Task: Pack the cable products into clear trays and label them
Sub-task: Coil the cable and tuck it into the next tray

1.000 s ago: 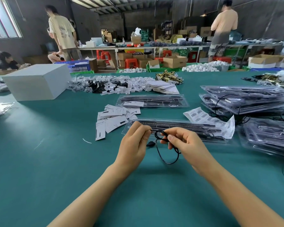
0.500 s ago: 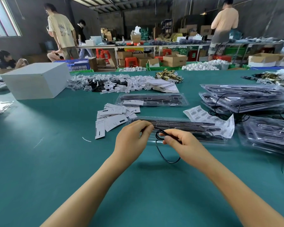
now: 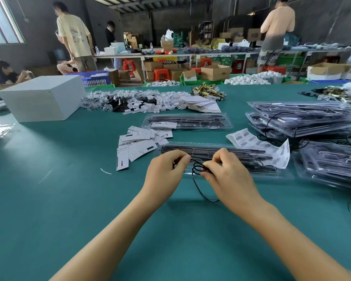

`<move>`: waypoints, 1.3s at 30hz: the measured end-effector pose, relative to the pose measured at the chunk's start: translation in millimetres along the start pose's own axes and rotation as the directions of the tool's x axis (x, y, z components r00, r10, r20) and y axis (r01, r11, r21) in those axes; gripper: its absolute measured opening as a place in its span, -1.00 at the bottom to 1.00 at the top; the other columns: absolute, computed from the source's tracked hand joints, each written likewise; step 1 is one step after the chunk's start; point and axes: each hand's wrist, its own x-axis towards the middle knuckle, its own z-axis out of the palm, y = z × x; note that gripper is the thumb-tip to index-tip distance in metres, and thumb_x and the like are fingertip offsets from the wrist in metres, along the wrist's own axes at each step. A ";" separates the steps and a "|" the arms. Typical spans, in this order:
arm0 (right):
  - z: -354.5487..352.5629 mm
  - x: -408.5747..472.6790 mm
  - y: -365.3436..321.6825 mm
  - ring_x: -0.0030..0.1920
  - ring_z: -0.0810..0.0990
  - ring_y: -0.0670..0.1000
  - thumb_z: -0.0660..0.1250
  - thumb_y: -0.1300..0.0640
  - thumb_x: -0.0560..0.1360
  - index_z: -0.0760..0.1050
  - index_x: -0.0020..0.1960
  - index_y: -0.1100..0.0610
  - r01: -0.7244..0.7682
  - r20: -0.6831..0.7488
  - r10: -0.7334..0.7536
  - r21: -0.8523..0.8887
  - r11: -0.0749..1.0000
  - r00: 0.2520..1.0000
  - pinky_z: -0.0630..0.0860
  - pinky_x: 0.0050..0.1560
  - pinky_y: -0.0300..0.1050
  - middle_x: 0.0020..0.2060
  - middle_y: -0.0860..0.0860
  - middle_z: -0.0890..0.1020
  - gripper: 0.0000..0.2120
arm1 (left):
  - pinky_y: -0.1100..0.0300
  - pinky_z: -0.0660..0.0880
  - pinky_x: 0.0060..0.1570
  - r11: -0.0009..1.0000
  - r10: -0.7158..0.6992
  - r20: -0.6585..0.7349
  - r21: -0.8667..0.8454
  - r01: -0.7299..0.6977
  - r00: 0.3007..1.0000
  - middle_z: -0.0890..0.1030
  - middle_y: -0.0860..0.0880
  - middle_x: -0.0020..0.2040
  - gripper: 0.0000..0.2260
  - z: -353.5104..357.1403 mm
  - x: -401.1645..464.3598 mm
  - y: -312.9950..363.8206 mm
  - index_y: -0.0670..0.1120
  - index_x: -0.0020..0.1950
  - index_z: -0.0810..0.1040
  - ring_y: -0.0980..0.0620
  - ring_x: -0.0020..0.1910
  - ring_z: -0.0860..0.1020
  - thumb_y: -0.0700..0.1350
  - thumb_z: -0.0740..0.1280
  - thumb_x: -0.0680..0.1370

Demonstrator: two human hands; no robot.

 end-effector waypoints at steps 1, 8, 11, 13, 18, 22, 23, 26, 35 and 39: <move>-0.6 0.2 0.0 -0.17 0.46 0.10 0.38 0.10 0.51 0.55 -0.09 0.20 -0.028 0.040 0.025 0.081 0.996 0.999 0.47 -0.23 0.01 -0.13 0.04 0.44 -0.85 | 0.25 0.30 -0.34 1.000 -0.001 0.005 -0.010 0.001 1.000 0.48 0.20 -0.46 -0.85 0.1 -0.3 0.8 -0.05 -0.12 0.62 0.18 -0.42 0.37 -0.07 0.30 0.58; -7.3 6.6 3.8 -0.36 0.48 -0.29 0.38 0.15 0.51 0.60 -0.10 0.08 -0.306 0.271 0.170 0.612 0.730 0.948 0.32 -0.30 -0.47 -0.37 -0.20 0.60 -0.97 | 0.45 0.32 -0.33 0.955 -0.111 0.033 -0.272 0.115 0.993 0.59 0.22 -0.31 -0.90 1.9 -1.6 2.9 0.03 -0.10 0.66 0.28 -0.37 0.43 -0.05 0.35 0.55; -10.5 6.9 4.3 -0.29 0.54 -0.27 0.35 0.18 0.53 0.60 -0.07 0.09 -0.412 0.376 0.174 0.774 0.480 0.910 0.38 -0.30 -0.47 -0.30 -0.11 0.67 -0.95 | 0.46 0.33 -0.35 0.884 -0.116 0.057 -0.449 0.129 0.992 0.60 0.15 -0.30 -0.90 3.9 -3.0 6.6 -0.01 -0.06 0.63 0.26 -0.39 0.44 -0.12 0.32 0.57; -11.6 7.0 2.7 -0.29 0.53 -0.28 0.31 0.17 0.55 0.59 -0.05 0.08 -0.442 0.408 0.173 0.806 0.393 0.897 0.35 -0.34 -0.49 -0.32 -0.13 0.65 -0.92 | 0.37 0.33 -0.37 0.861 -0.094 0.034 -0.499 0.098 0.995 0.58 0.10 -0.30 -0.87 6.1 -4.5 7.7 -0.05 -0.03 0.61 0.19 -0.41 0.40 -0.17 0.27 0.60; -8.0 7.7 1.3 -0.30 0.50 -0.32 0.25 0.15 0.58 0.59 0.01 0.06 -0.453 0.390 0.246 0.839 0.303 0.887 0.32 -0.37 -0.52 -0.35 -0.19 0.59 -0.86 | 0.30 0.39 -0.35 0.840 -0.104 -0.066 -0.539 0.053 0.992 0.59 0.08 -0.31 -0.86 10.8 -9.3 8.8 -0.03 -0.04 0.61 0.11 -0.35 0.45 -0.23 0.29 0.59; -3.3 7.7 -2.2 -0.28 0.49 -0.32 0.22 0.16 0.60 0.58 0.03 0.03 -0.422 0.345 0.293 0.866 0.266 0.892 0.34 -0.32 -0.51 -0.34 -0.18 0.57 -0.84 | 0.24 0.39 -0.26 0.879 -0.121 -0.091 -0.472 0.064 0.988 0.59 0.13 -0.28 -0.89 16.0 -12.0 10.4 0.00 -0.04 0.64 0.10 -0.29 0.51 -0.20 0.35 0.56; -2.5 7.5 -2.9 -0.28 0.49 -0.31 0.21 0.17 0.60 0.58 0.03 0.02 -0.412 0.330 0.303 0.872 0.266 0.894 0.34 -0.31 -0.50 -0.33 -0.18 0.55 -0.83 | 0.23 0.38 -0.26 0.878 -0.127 -0.087 -0.473 0.071 0.988 0.58 0.14 -0.29 -0.88 17.0 -12.9 11.0 0.00 -0.04 0.64 0.10 -0.29 0.50 -0.19 0.35 0.55; -0.3 7.0 -5.5 -0.31 0.46 -0.29 0.20 0.18 0.61 0.58 0.00 0.02 -0.393 0.306 0.338 0.891 0.228 0.890 0.35 -0.31 -0.49 -0.37 -0.20 0.54 -0.81 | 0.25 0.37 -0.28 0.898 -0.091 -0.088 -0.437 0.044 0.992 0.57 0.12 -0.29 -0.81 20.0 -17.1 15.0 0.09 -0.06 0.66 0.15 -0.35 0.49 -0.20 0.35 0.55; 1.8 6.3 -10.4 -0.30 0.42 -0.15 0.21 0.17 0.59 0.60 0.03 0.07 -0.383 0.347 0.385 0.924 0.017 0.855 0.26 -0.28 -0.23 -0.30 -0.08 0.56 -0.82 | -0.04 0.56 -0.08 0.953 0.070 -0.113 -0.285 -0.100 0.991 0.54 0.03 -0.16 -0.73 32.7 -24.9 19.9 0.01 0.20 0.62 0.12 -0.12 0.53 -0.25 0.33 0.56; 3.9 5.7 -11.5 -0.20 0.43 -0.08 0.21 0.18 0.60 0.61 0.05 0.09 -0.385 0.368 0.392 0.922 -0.039 0.843 0.30 -0.26 -0.22 -0.18 -0.02 0.62 -0.81 | 0.24 0.48 -0.18 0.961 0.112 -0.125 -0.239 -0.139 0.986 0.49 0.13 -0.18 -0.74 37.2 -25.8 16.1 -0.06 0.22 0.61 0.25 -0.18 0.48 -0.27 0.32 0.57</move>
